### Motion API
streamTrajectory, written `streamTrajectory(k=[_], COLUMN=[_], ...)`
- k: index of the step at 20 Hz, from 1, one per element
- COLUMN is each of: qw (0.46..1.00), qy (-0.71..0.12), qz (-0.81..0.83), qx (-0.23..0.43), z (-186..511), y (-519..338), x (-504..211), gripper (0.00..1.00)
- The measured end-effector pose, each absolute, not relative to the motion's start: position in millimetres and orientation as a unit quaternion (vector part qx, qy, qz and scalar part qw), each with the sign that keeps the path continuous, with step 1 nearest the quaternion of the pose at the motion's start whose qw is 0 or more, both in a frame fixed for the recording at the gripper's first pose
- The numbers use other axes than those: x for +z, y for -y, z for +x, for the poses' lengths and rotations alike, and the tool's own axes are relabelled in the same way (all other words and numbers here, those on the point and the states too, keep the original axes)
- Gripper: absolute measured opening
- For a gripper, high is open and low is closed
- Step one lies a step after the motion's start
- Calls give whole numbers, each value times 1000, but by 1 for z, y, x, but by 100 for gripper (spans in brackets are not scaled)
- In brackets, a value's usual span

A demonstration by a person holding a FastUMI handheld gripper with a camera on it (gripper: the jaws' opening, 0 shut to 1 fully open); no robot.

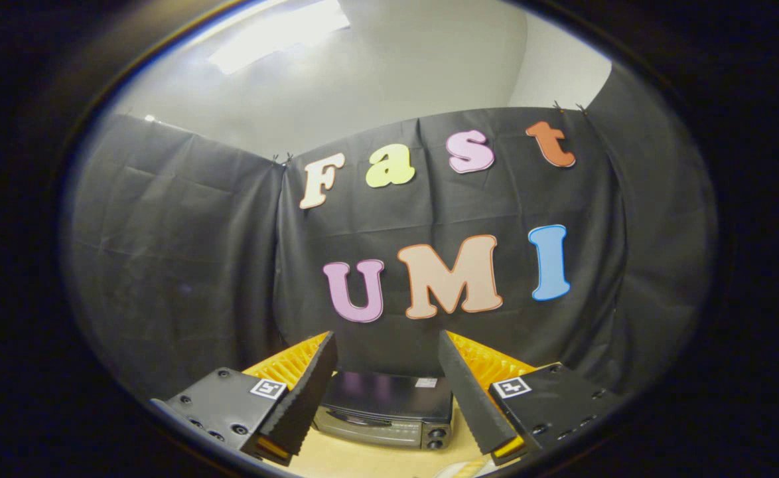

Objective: Open the toaster oven, put the food inside, and close the toaster oven door.

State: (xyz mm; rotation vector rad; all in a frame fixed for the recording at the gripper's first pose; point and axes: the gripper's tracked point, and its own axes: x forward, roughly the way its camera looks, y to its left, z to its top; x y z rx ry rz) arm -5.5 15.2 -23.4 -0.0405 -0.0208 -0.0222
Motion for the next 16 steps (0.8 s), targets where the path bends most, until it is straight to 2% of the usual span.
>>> streamTrajectory(k=[6, 10, 16], qw=[1000, 996, 994], qy=[2, -24, -50], qz=[15, 77, 97], qx=[0, 32, 27], z=[21, 42, 77], y=[-38, -64, -74], x=[-98, -149, -217], gripper=[97, 95, 94])
